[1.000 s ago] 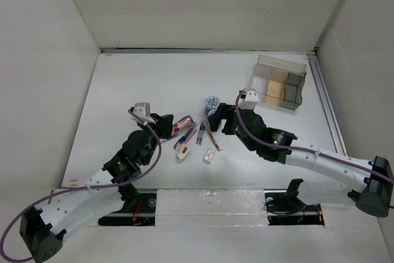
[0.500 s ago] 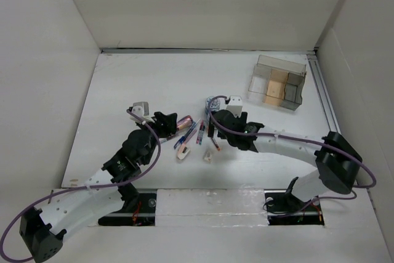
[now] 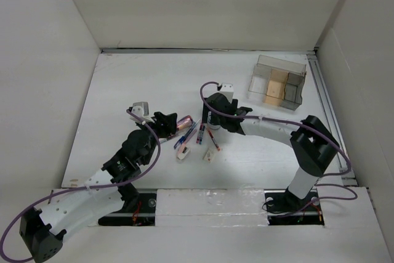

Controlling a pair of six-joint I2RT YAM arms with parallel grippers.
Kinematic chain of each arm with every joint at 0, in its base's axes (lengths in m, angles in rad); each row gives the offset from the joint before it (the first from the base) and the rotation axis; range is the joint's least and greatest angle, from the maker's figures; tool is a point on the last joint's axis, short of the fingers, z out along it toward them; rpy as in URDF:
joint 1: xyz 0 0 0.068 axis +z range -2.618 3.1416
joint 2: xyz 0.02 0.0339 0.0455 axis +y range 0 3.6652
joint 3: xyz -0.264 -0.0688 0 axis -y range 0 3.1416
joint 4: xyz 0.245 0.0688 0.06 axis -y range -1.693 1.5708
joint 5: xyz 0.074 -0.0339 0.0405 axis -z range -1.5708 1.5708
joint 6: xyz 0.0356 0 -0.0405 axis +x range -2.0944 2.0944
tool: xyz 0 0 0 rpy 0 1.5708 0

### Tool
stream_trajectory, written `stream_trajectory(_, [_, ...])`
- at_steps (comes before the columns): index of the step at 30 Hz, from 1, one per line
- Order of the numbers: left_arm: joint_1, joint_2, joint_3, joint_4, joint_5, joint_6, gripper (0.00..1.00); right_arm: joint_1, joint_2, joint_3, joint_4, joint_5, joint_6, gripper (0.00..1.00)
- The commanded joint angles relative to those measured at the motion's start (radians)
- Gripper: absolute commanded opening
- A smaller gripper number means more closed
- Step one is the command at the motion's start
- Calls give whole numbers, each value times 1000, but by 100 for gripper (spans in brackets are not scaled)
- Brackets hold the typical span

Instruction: Organize the desk

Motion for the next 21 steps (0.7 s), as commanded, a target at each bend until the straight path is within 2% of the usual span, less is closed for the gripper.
stream_trajectory(1, [2, -18, 29, 31, 0, -3, 51, -14, 31, 42, 59, -8, -16, 91])
stream_trajectory(6, [2, -19, 27, 34, 6, -1, 50, -23, 42, 39, 73, 11, -4, 72])
stream_trajectory(8, [2, -18, 28, 31, 6, 0, 50, -23, 30, 23, 76, 23, 7, 67])
stream_trajectory(9, [2, -21, 30, 28, 8, -1, 50, -23, 17, 19, 71, 26, 10, 58])
stream_trajectory(11, [2, -21, 29, 34, 9, 0, 50, -11, -27, -18, 56, 49, 23, 56])
stream_trajectory(15, [2, -18, 27, 36, 14, -3, 50, -7, -252, -99, 53, 83, 31, 55])
stream_trajectory(19, [2, -18, 28, 36, 17, -6, 50, -140, -387, -139, 53, 42, 25, 56])
stream_trajectory(21, [2, -21, 30, 30, 17, -9, 50, -276, -400, -121, 57, 9, 30, 56])
